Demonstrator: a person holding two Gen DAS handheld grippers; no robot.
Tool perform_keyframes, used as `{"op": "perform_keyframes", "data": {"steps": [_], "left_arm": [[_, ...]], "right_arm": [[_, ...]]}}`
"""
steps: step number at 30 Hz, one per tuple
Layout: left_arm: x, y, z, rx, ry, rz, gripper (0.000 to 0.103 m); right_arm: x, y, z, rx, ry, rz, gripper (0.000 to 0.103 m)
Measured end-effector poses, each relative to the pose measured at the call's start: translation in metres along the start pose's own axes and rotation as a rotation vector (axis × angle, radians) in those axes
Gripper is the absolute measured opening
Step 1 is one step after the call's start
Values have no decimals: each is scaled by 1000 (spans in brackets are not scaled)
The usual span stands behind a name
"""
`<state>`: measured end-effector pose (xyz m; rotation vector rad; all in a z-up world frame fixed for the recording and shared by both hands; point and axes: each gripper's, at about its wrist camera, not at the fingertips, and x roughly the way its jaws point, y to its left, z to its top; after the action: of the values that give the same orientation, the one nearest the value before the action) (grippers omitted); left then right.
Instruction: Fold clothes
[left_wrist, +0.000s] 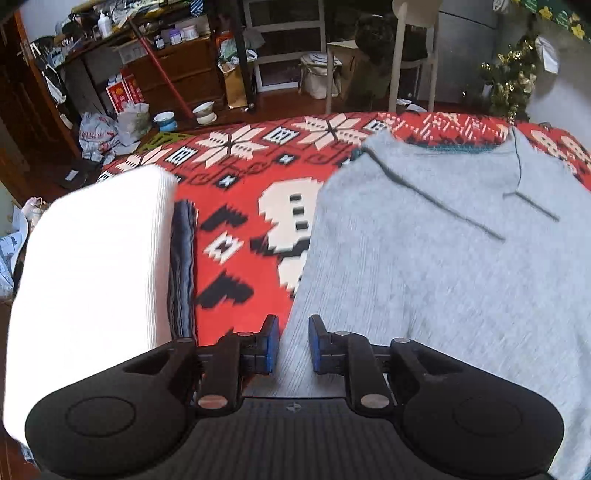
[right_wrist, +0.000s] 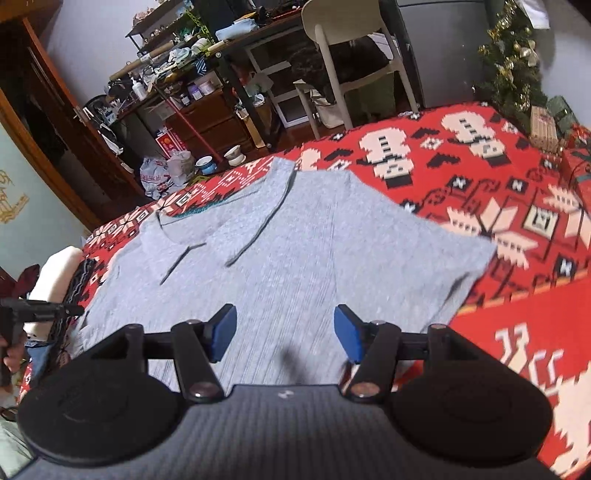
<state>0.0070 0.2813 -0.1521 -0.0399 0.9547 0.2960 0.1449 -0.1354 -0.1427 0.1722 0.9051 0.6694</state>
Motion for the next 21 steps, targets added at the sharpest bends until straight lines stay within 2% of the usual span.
{"op": "perform_keyframes", "data": {"steps": [2, 5, 8, 9, 12, 15, 21], "left_arm": [[6, 5, -2, -18, -16, 15, 15], [9, 10, 1, -51, -30, -17, 15], [9, 7, 1, -51, -24, -51, 4], [9, 3, 1, -34, -22, -46, 4], [7, -8, 1, 41, -35, 39, 2], [7, -7, 3, 65, -57, 128, 2], [21, -5, 4, 82, -45, 219, 3]], "right_arm": [[-1, -2, -7, 8, 4, 5, 63], [-3, -4, -14, 4, 12, 14, 63], [-6, -9, -17, 18, 6, 14, 63], [-7, -11, -18, 26, 4, 16, 63], [-6, -15, -18, 46, -4, 16, 64], [-5, -19, -18, 62, -12, 17, 64], [-8, -17, -20, 61, -15, 6, 64]]}}
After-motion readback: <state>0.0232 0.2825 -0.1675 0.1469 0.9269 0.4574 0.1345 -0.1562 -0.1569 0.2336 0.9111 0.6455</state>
